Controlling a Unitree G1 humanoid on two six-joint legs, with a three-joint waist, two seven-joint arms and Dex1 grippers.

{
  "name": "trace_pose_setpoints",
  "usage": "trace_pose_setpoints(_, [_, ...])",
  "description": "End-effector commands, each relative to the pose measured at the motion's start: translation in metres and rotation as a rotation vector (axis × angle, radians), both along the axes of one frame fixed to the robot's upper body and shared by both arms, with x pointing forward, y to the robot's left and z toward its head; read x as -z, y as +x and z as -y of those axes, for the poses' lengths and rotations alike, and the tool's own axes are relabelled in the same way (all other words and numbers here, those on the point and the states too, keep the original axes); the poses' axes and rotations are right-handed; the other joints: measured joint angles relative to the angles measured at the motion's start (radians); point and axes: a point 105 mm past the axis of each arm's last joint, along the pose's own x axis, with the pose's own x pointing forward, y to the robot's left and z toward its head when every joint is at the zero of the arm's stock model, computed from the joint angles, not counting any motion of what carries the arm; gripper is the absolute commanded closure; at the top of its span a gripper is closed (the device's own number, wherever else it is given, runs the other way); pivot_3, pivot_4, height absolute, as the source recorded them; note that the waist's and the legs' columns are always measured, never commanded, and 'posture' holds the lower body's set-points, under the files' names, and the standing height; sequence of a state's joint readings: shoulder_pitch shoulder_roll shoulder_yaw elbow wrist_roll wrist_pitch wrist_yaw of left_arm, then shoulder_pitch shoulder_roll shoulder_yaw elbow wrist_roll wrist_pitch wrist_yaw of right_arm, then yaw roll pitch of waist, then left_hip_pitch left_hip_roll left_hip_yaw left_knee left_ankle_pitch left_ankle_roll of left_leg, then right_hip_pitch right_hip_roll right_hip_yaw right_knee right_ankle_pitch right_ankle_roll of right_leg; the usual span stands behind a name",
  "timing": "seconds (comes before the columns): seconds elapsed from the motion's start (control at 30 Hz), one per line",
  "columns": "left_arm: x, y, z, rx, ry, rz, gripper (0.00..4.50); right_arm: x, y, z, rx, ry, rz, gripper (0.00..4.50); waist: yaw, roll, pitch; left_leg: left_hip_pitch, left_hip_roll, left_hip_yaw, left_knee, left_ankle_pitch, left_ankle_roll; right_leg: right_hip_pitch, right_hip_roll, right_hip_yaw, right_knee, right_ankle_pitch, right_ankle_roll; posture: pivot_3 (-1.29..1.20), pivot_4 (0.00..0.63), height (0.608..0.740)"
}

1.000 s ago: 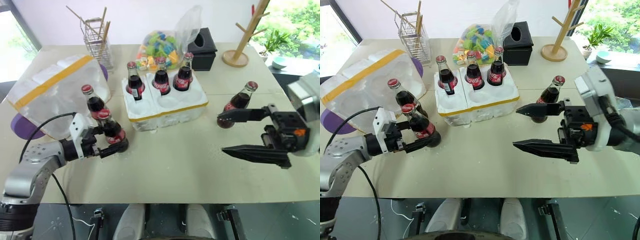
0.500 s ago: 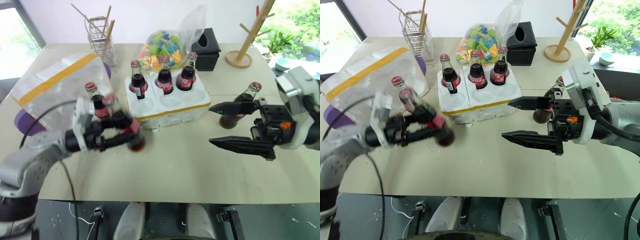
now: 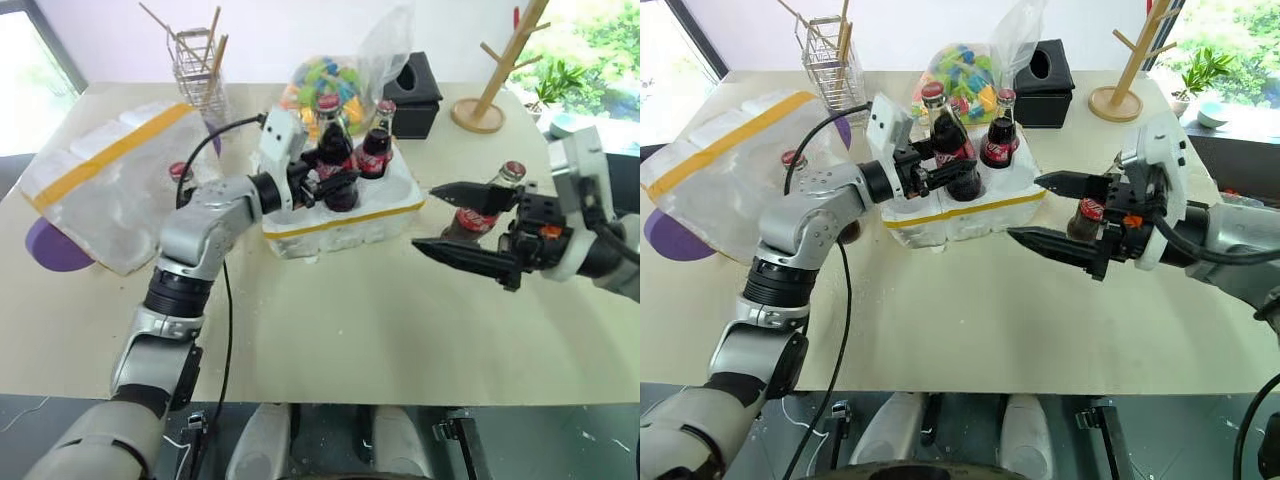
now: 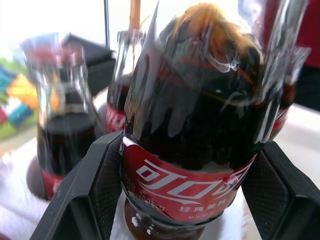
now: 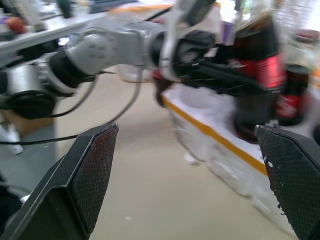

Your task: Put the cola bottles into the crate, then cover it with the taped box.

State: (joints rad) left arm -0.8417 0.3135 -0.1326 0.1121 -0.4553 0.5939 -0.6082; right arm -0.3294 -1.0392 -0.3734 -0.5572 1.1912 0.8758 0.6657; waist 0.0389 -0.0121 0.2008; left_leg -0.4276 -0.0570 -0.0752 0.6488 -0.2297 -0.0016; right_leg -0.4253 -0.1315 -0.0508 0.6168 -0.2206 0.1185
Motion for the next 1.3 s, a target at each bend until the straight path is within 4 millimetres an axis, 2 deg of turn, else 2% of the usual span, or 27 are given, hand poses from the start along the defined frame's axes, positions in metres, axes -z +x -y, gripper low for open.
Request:
trace_pose_setpoints(0.03, [-0.019, 0.004, 0.007, -0.018, 0.010, 0.084, 1.73, -0.006, -0.003, 0.004, 0.019, 0.014, 0.061, 0.00, 0.001, 0.000, 0.000, 0.000, 0.000, 0.001, 0.000, 0.000, 0.000, 0.000, 0.000, 0.000, 0.000, 0.000, 0.000, 0.00, 0.150, 0.740])
trace_pose_setpoints(0.27, [0.002, 0.014, 0.016, -0.055, 0.096, 0.043, 1.73, 0.002, 0.000, 0.010, 0.048, 0.005, 0.066, 0.00, 0.001, 0.000, 0.000, 0.000, 0.000, 0.001, 0.004, 0.000, 0.000, 0.003, -0.001, 0.000, -0.001, 0.002, 0.001, 0.00, 0.150, 0.740])
trace_pose_setpoints(0.3, [0.003, 0.012, 0.017, -0.043, 0.099, 0.042, 0.93, 0.003, 0.002, 0.011, 0.053, 0.002, 0.067, 0.00, 0.000, 0.000, 0.000, 0.000, 0.000, 0.001, 0.005, 0.001, 0.000, 0.003, 0.000, 0.000, -0.001, 0.003, 0.000, 0.00, 0.150, 0.740])
trace_pose_setpoints(0.37, [0.002, 0.006, 0.014, -0.029, 0.096, 0.044, 0.25, 0.004, 0.005, 0.013, 0.063, 0.006, 0.070, 0.00, -0.001, 0.000, 0.000, 0.002, 0.001, 0.000, 0.005, 0.001, 0.000, 0.004, 0.000, 0.000, -0.001, 0.004, -0.001, 0.00, 0.150, 0.740])
trace_pose_setpoints(0.4, [0.000, 0.003, 0.011, -0.026, 0.095, 0.047, 0.06, 0.005, 0.006, 0.014, 0.066, 0.006, 0.070, 0.00, -0.001, 0.000, 0.000, 0.002, 0.001, -0.001, 0.005, 0.001, 0.000, 0.004, 0.000, 0.000, -0.001, 0.004, -0.001, 0.00, 0.150, 0.740])
trace_pose_setpoints(0.43, [-0.002, -0.001, 0.006, -0.023, 0.089, 0.053, 0.06, 0.005, 0.007, 0.014, 0.067, 0.005, 0.070, 0.00, -0.001, 0.000, 0.000, 0.002, 0.001, -0.001, 0.005, 0.001, 0.000, 0.004, 0.000, 0.000, -0.001, 0.004, -0.001, 0.00, 0.150, 0.740])
trace_pose_setpoints(0.5, [-0.014, -0.012, -0.005, -0.003, 0.038, 0.070, 0.06, 0.008, 0.008, 0.015, 0.068, 0.001, 0.066, 0.00, -0.003, 0.000, 0.000, 0.002, 0.002, -0.001, 0.005, 0.001, 0.000, 0.003, 0.001, 0.001, -0.001, 0.004, -0.001, 0.00, 0.150, 0.740])
trace_pose_setpoints(0.6, [-0.042, -0.047, -0.024, 0.110, -0.105, 0.146, 0.06, 0.011, 0.010, 0.015, 0.061, -0.001, 0.061, 0.00, -0.007, 0.000, 0.000, 0.001, 0.002, -0.001, 0.003, 0.001, 0.000, 0.001, 0.001, 0.002, -0.001, 0.004, -0.001, 0.00, 0.150, 0.740])
trace_pose_setpoints(0.67, [-0.049, -0.072, -0.042, 0.169, -0.167, 0.132, 0.06, 0.012, 0.011, 0.015, 0.054, 0.000, 0.057, 0.00, -0.008, 0.000, 0.000, 0.001, 0.003, -0.002, 0.002, 0.001, 0.000, 0.001, 0.001, 0.002, 0.000, 0.004, -0.002, 0.00, 0.150, 0.740])
trace_pose_setpoints(0.77, [-0.036, -0.103, -0.072, 0.171, -0.137, 0.090, 0.06, 0.013, 0.013, 0.015, 0.044, 0.003, 0.052, 0.00, -0.014, 0.001, -0.001, 0.002, 0.003, -0.002, 0.002, 0.001, 0.000, 0.001, 0.001, 0.003, 0.000, 0.004, -0.002, 0.00, 0.150, 0.740])
trace_pose_setpoints(0.87, [-0.014, -0.118, -0.100, 0.046, -0.060, 0.034, 0.06, 0.015, 0.015, 0.015, 0.036, -0.001, 0.049, 0.00, -0.021, 0.001, -0.001, 0.002, 0.003, -0.001, 0.002, 0.001, 0.000, 0.001, 0.002, 0.005, -0.001, 0.004, -0.002, 0.00, 0.150, 0.740])
trace_pose_setpoints(1.0, [0.013, -0.116, -0.152, -0.264, 0.040, -0.009, 0.06, 0.016, 0.017, 0.016, 0.024, -0.004, 0.049, 0.00, -0.024, 0.001, -0.001, 0.004, 0.003, 0.000, 0.004, 0.002, -0.002, 0.002, 0.002, 0.007, 0.000, 0.002, -0.007, 0.00, 0.150, 0.740])
trace_pose_setpoints(1.1, [0.018, -0.104, -0.181, -0.441, 0.038, 0.005, 0.06, 0.016, 0.020, 0.015, 0.017, 0.001, 0.048, 0.00, -0.017, 0.001, -0.001, 0.004, 0.004, 0.000, 0.004, 0.002, -0.002, 0.003, 0.002, 0.007, 0.000, 0.003, -0.008, 0.00, 0.150, 0.740])
trace_pose_setpoints(1.17, [0.022, -0.096, -0.191, -0.502, 0.030, 0.007, 0.06, 0.016, 0.022, 0.014, 0.013, 0.002, 0.049, 0.00, -0.012, 0.001, -0.001, 0.005, 0.004, 0.000, 0.004, 0.002, -0.002, 0.003, 0.002, 0.007, -0.001, 0.003, -0.009, 0.00, 0.150, 0.740])
trace_pose_setpoints(1.3, [0.026, -0.084, -0.193, -0.527, 0.025, 0.016, 0.06, 0.015, 0.026, 0.012, 0.007, 0.006, 0.055, 0.00, -0.002, 0.001, -0.001, 0.005, 0.004, 0.000, 0.002, 0.002, -0.002, 0.002, 0.003, 0.009, -0.002, 0.003, -0.009, 0.00, 0.150, 0.740])
